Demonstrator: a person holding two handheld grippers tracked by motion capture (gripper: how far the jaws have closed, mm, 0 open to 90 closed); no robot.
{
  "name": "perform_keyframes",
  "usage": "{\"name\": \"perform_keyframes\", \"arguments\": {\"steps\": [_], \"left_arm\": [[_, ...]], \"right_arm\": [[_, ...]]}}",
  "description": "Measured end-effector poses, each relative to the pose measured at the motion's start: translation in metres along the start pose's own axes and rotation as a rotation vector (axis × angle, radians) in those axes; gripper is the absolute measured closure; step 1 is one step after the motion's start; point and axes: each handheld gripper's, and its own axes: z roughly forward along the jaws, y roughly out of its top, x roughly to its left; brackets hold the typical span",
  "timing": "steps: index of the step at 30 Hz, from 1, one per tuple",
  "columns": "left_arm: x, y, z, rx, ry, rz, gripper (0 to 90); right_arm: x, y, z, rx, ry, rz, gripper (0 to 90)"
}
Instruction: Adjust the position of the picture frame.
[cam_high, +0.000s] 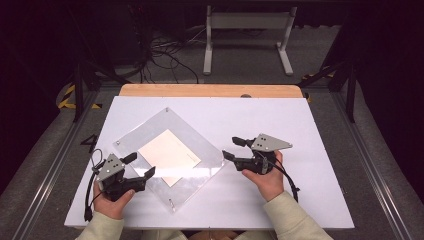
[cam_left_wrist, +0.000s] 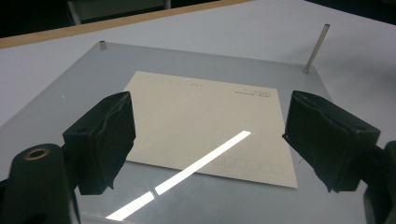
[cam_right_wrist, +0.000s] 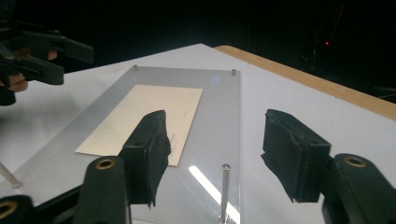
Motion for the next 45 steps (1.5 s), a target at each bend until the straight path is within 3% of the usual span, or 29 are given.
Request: {"name": "perform_keyframes", "arguments": {"steps": [2,8,11,18,23,32,35,39,45], "left_arm": [[0.000,0.000,0.000,0.002,-0.001,0.002,16.6],[0.000,0.000,0.001,0.003,-0.003,-0.001,16.6],[0.000,0.000,0.001,0.005,-0.001,-0.002,16.6],[0.001,-0.001,0.001,0.009,-0.003,-0.002,16.6],[0.001,-0.001,0.002,0.009,-0.001,0.000,16.6],[0.001,-0.001,0.003,0.020,-0.002,-0.003,16.5],[0.002,-0.001,0.003,0.021,0.001,0.000,16.5],[0.001,-0.001,0.003,0.021,0.000,-0.006,16.5],[0.002,-0.002,0.003,0.019,0.002,-0.009,16.5]], "right_arm": [[-0.001,-0.002,0.004,0.020,-0.022,-0.006,46.1],[-0.008,-0.009,0.014,0.052,-0.027,0.021,52.2],[-0.011,-0.014,0.021,0.075,0.001,0.047,52.4],[-0.010,-0.023,0.035,0.157,-0.027,0.032,56.5],[-0.011,-0.029,0.040,0.203,-0.013,0.041,63.2],[-0.012,-0.034,0.046,0.282,-0.019,0.029,76.7],[-0.012,-0.034,0.047,0.286,0.002,0.024,83.2],[-0.008,-0.031,0.047,0.305,-0.016,-0.021,84.6],[-0.011,-0.020,0.048,0.329,-0.019,-0.029,84.9]]}}
